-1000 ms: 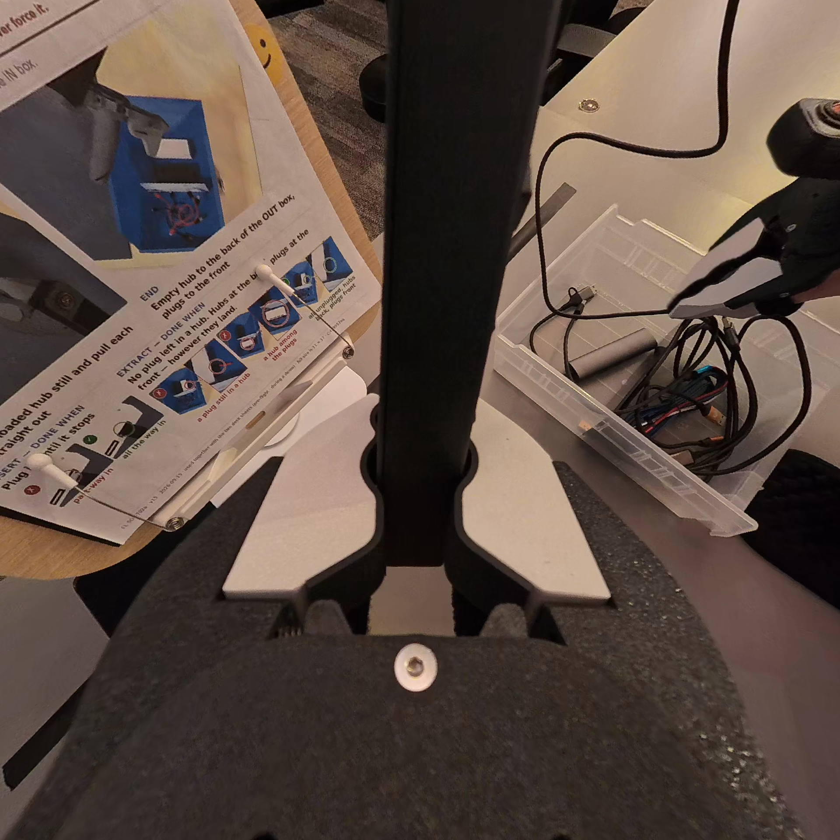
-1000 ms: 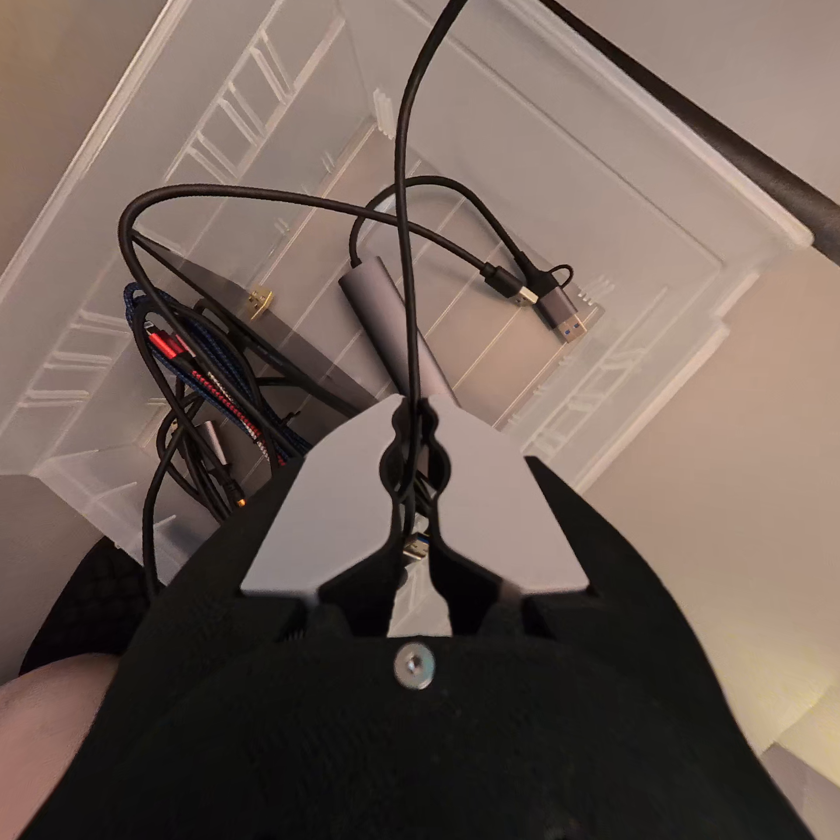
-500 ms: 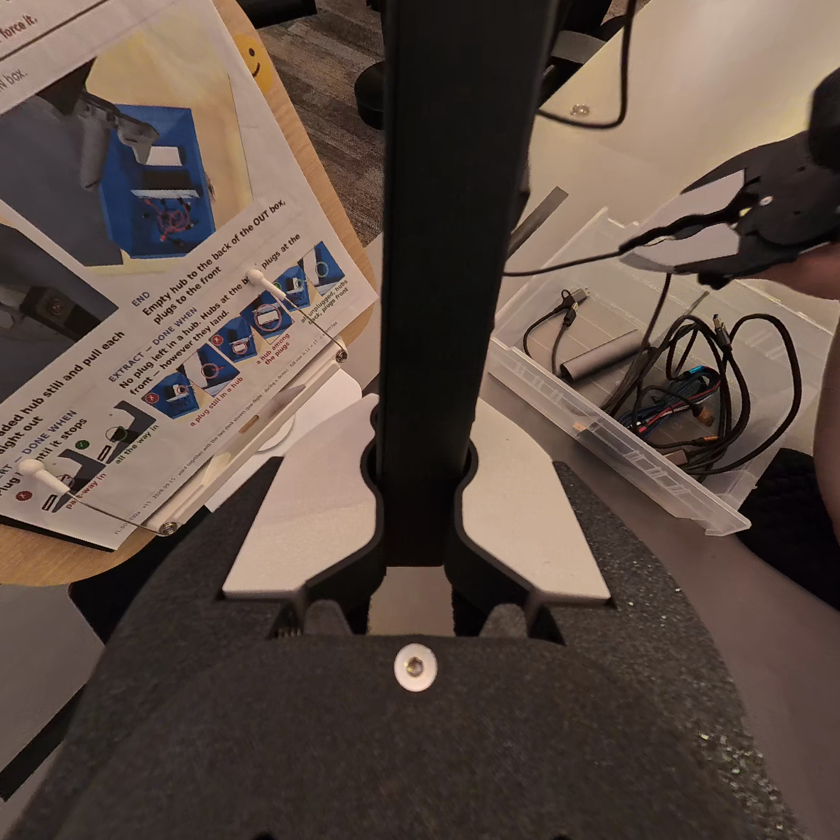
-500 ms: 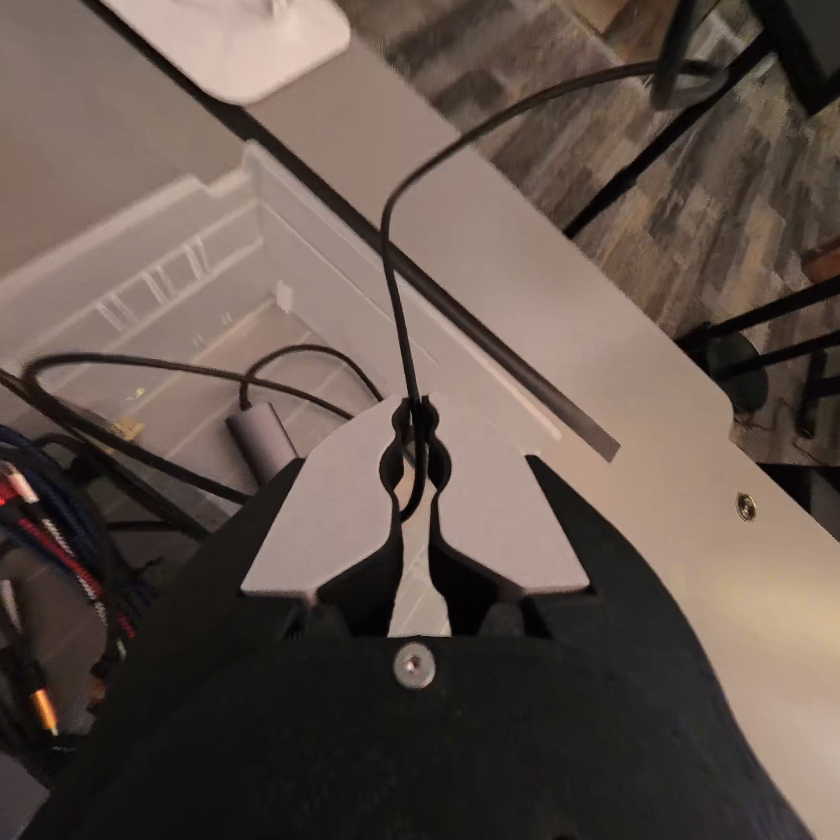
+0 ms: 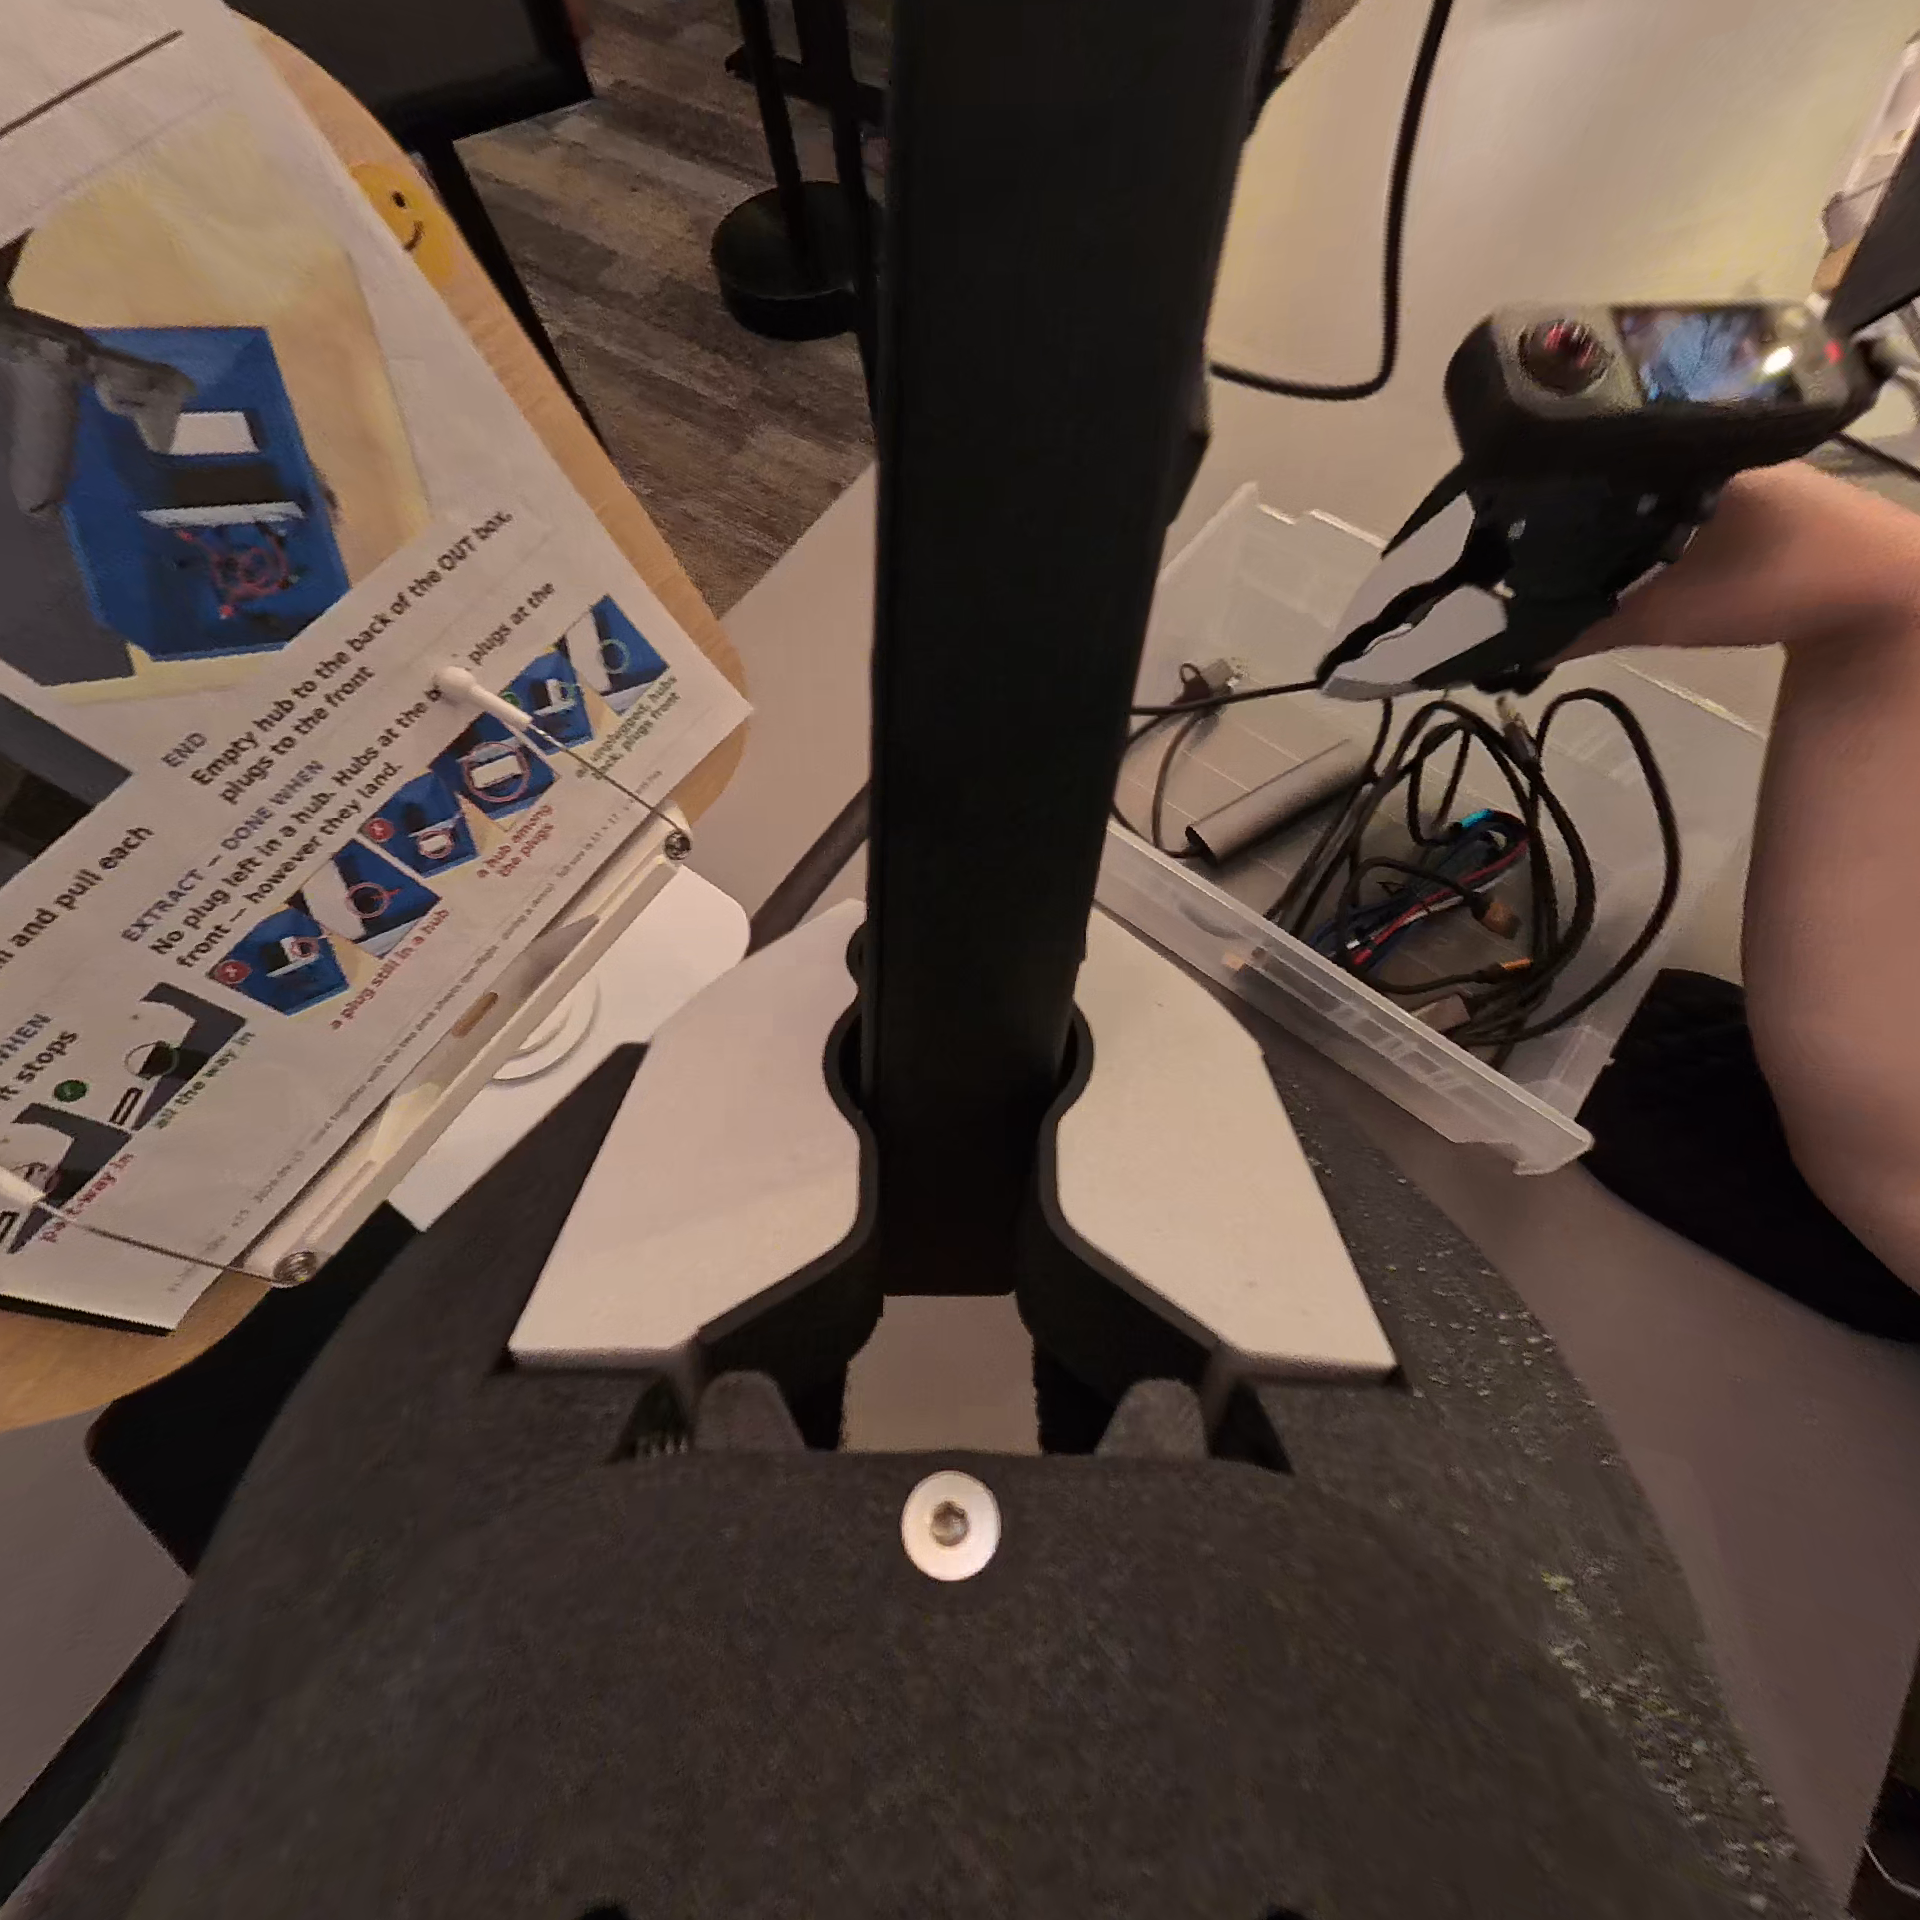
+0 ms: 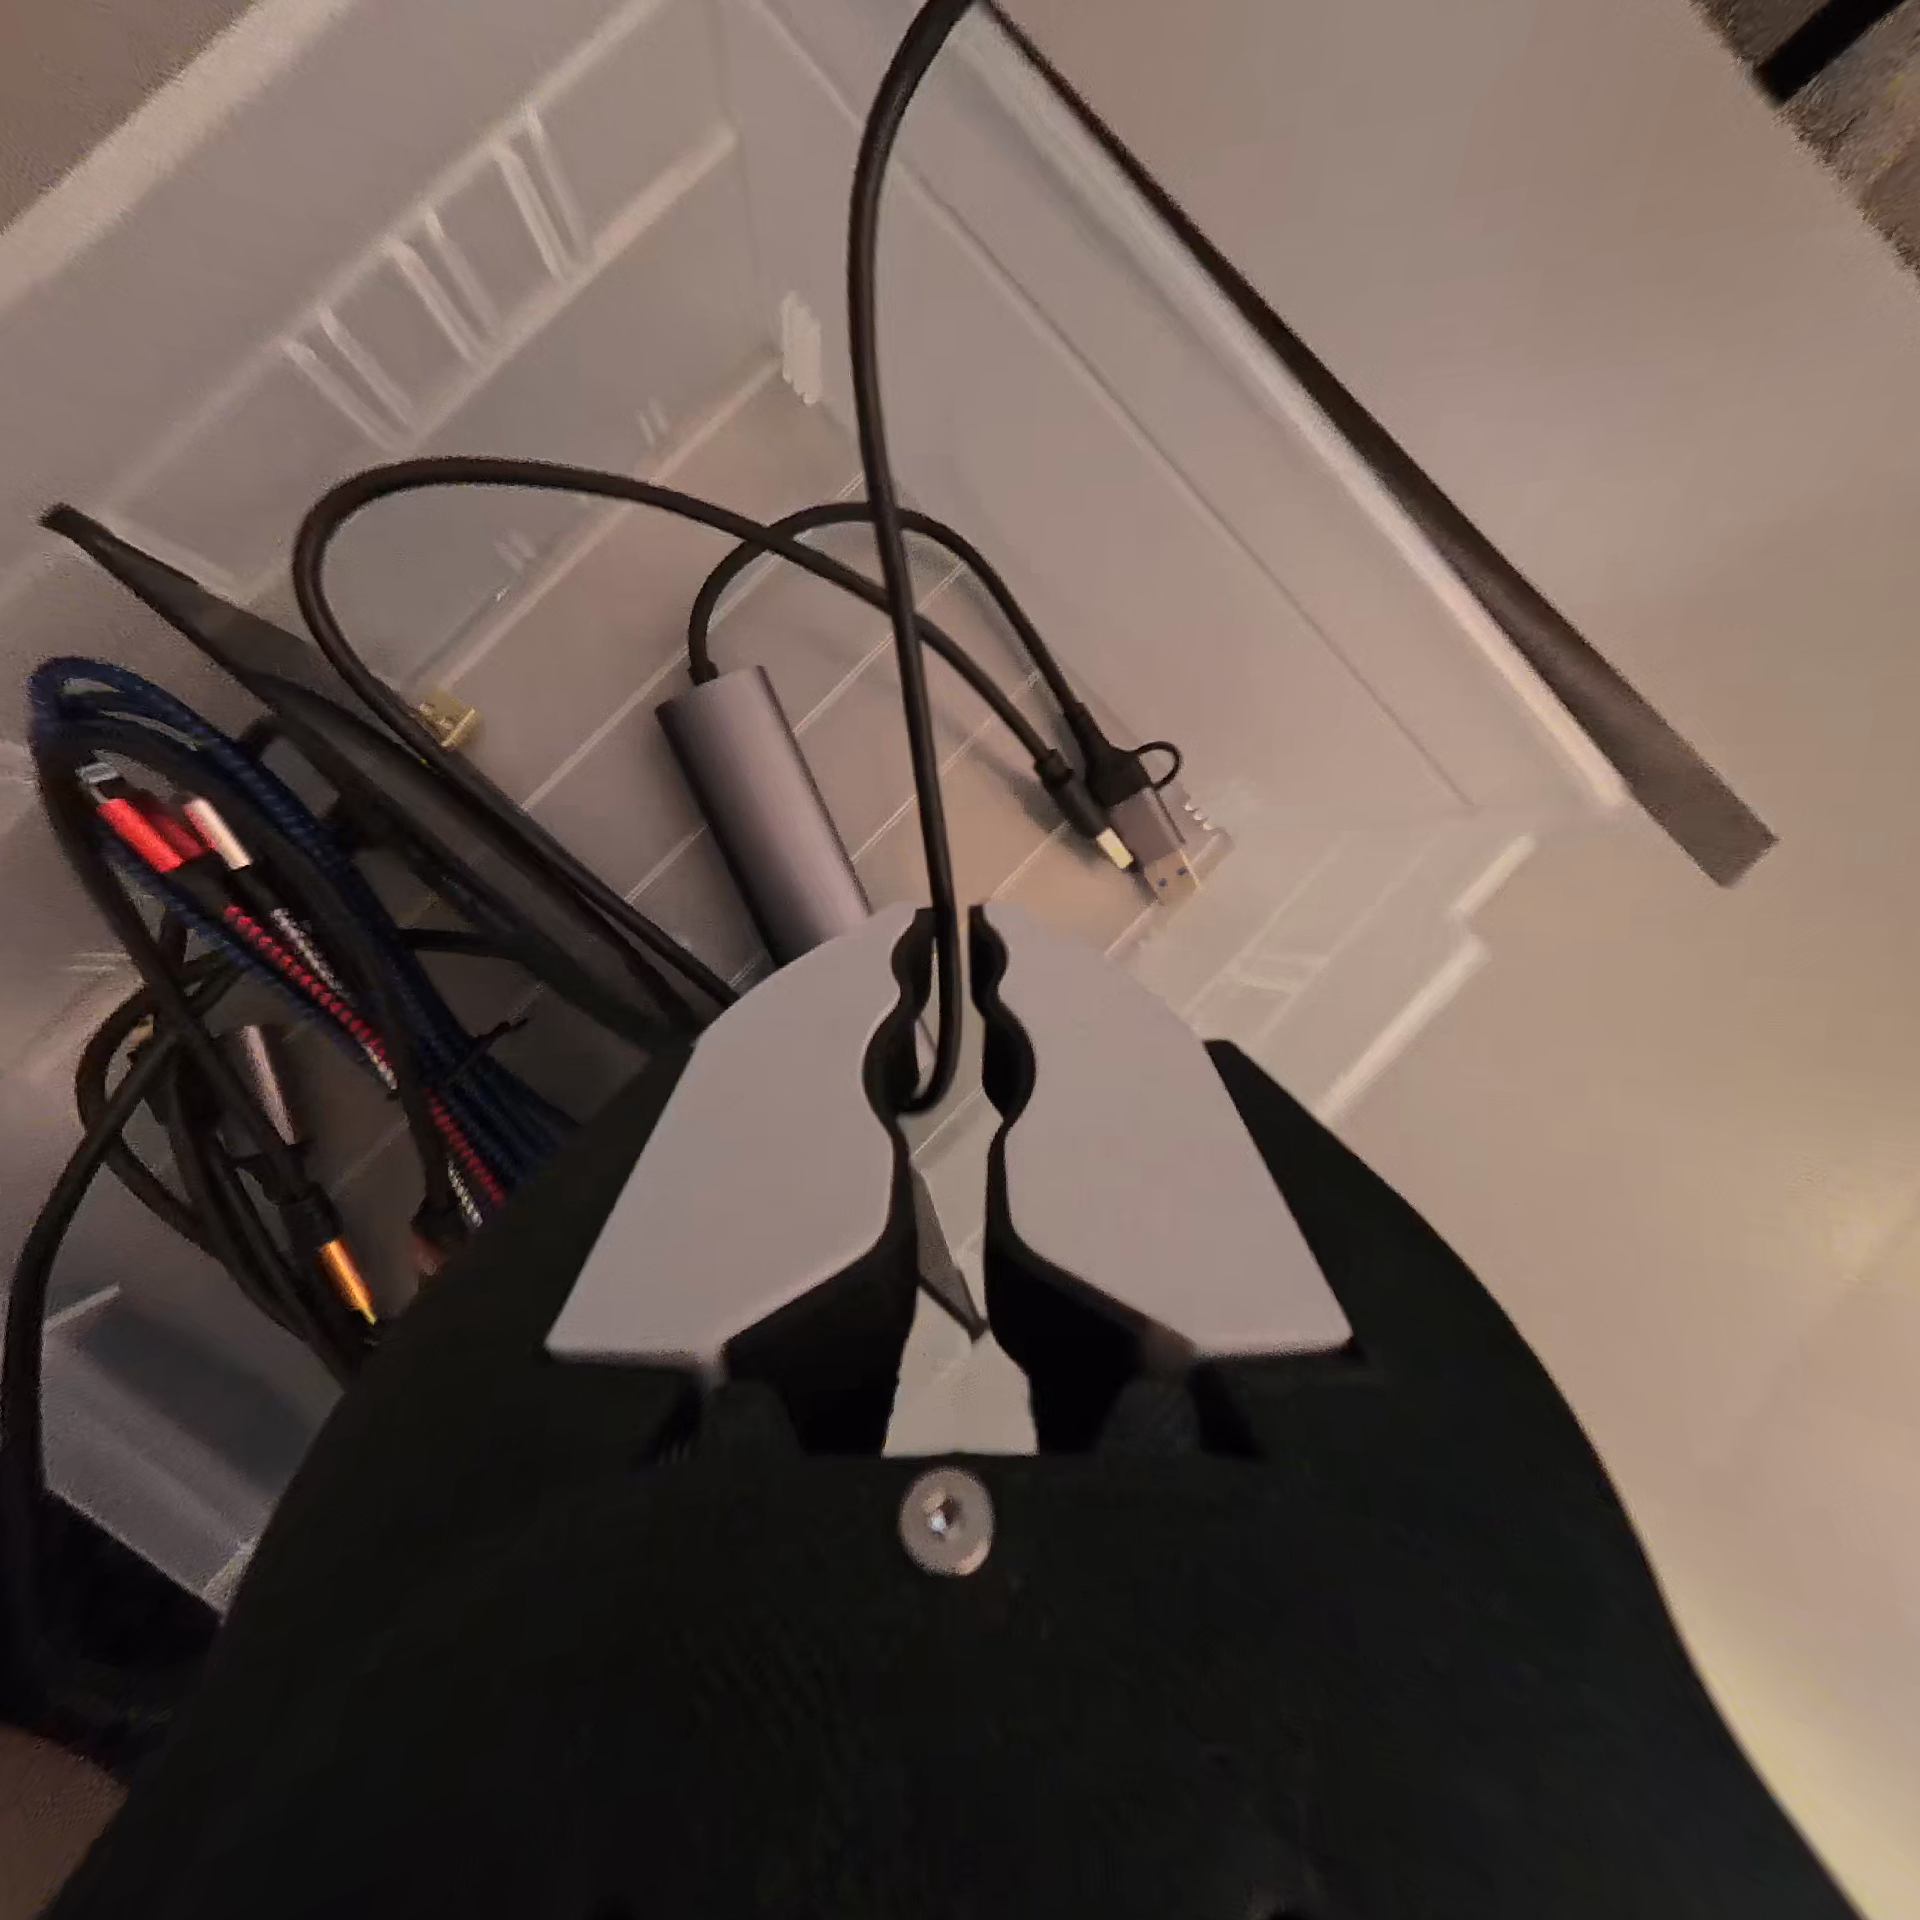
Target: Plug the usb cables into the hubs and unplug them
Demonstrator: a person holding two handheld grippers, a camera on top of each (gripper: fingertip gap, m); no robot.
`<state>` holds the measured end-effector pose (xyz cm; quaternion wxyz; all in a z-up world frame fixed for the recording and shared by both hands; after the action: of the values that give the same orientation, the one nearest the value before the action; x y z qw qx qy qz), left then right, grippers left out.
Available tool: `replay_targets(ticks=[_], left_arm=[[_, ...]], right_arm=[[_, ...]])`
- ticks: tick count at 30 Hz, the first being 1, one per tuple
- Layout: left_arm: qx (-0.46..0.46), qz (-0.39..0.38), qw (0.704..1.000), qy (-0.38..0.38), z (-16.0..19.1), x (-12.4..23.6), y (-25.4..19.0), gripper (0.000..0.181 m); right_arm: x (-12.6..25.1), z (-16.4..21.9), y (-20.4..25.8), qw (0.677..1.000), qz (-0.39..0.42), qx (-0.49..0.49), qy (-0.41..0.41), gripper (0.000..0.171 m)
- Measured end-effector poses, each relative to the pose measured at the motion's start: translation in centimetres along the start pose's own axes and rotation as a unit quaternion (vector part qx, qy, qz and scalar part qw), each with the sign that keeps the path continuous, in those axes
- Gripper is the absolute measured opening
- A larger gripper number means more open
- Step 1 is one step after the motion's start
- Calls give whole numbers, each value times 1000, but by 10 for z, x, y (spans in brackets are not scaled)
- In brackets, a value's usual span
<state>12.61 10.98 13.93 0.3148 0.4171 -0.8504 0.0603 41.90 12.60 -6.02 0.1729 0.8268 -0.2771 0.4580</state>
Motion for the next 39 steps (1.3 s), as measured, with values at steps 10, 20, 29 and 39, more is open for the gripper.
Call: replay_targets(ticks=[10,20,29,39], left_arm=[[-41,28,999,12,7,13,-32,27],[-51,29,998,8,1,20,-40,27],[-54,35,998,26,9,17,-44,28],[-76,58,992,80,48,-23,-70,27]], right_arm=[[108,-53,-10,935,113,34,-335,45],[72,-79,-6,942,135,78,-296,2],[63,-43,63,964,-181,0,-194,2],[-4,1,24,978,-146,-151,9,5]])
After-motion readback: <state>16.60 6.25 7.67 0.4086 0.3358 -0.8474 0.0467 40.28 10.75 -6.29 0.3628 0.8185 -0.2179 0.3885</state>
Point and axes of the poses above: each gripper's, where its closed fingertips meet, x back along the fingers, z out of its underside, y = z × x across the jaws, the point moved 3 cm from there along x, back along the fingers, and after that the axes turned 10 degrees about -z, right-handed, at the moved point
